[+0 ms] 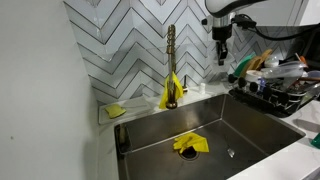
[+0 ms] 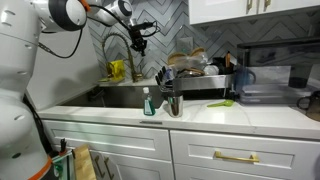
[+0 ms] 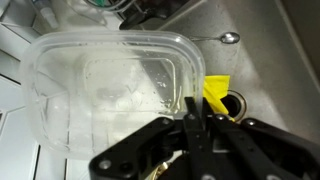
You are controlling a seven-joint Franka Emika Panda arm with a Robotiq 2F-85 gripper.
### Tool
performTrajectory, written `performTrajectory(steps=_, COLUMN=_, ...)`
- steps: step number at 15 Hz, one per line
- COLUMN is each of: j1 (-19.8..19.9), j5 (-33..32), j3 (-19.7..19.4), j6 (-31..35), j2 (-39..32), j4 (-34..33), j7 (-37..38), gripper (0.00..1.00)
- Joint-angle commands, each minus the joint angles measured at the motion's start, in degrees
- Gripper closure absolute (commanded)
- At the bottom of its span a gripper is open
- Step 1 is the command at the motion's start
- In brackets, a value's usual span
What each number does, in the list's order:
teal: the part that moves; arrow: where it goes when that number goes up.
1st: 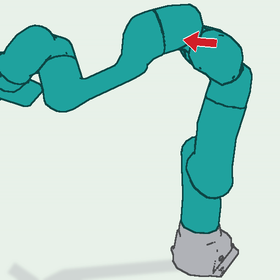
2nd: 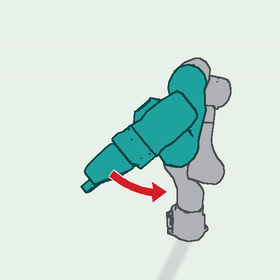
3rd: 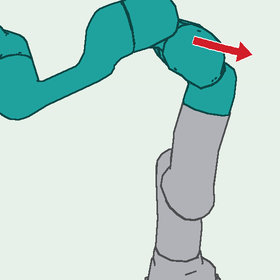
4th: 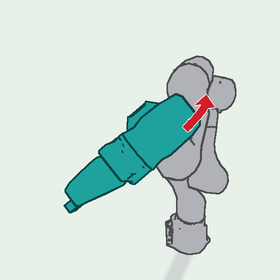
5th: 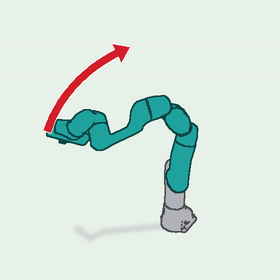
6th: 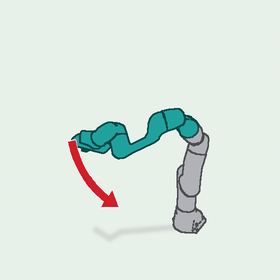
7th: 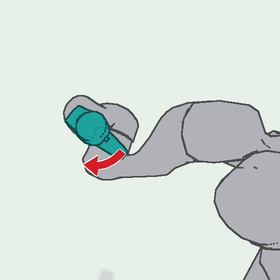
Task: Remove the green bottle from the clear bowl on the right of the tap and move it backwards on the sink edge, pick up the clear bowl to the right of the tap and put it in the clear bowl which is in the dishes drying rack
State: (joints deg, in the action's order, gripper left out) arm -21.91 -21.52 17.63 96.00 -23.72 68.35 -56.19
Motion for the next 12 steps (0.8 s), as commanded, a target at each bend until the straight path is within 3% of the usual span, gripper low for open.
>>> performTrajectory(steps=1, j1=2.68, j5=4.46, j3=0.24, j6=0.96, j2=10.58, j4=11.69, j7=4.60, gripper=0.98)
performTrajectory(steps=2, j1=3.32, j5=5.26, j3=0.02, j6=2.43, j2=12.16, j4=13.53, j7=4.65, gripper=0.98)
performTrajectory(steps=3, j1=1.26, j5=2.84, j3=-0.02, j6=-0.36, j2=6.09, j4=5.56, j7=3.26, gripper=0.93)
performTrajectory(steps=7, j1=2.92, j5=4.44, j3=-0.03, j6=0.56, j2=10.57, j4=10.29, j7=3.54, gripper=0.93)
performTrajectory(steps=8, j1=2.94, j5=4.45, j3=-0.03, j6=0.69, j2=10.61, j4=10.57, j7=3.65, gripper=0.98)
performTrajectory(steps=12, j1=3.62, j5=5.06, j3=-1.24, j6=-1.95, j2=13.47, j4=11.40, j7=10.99, gripper=0.98)
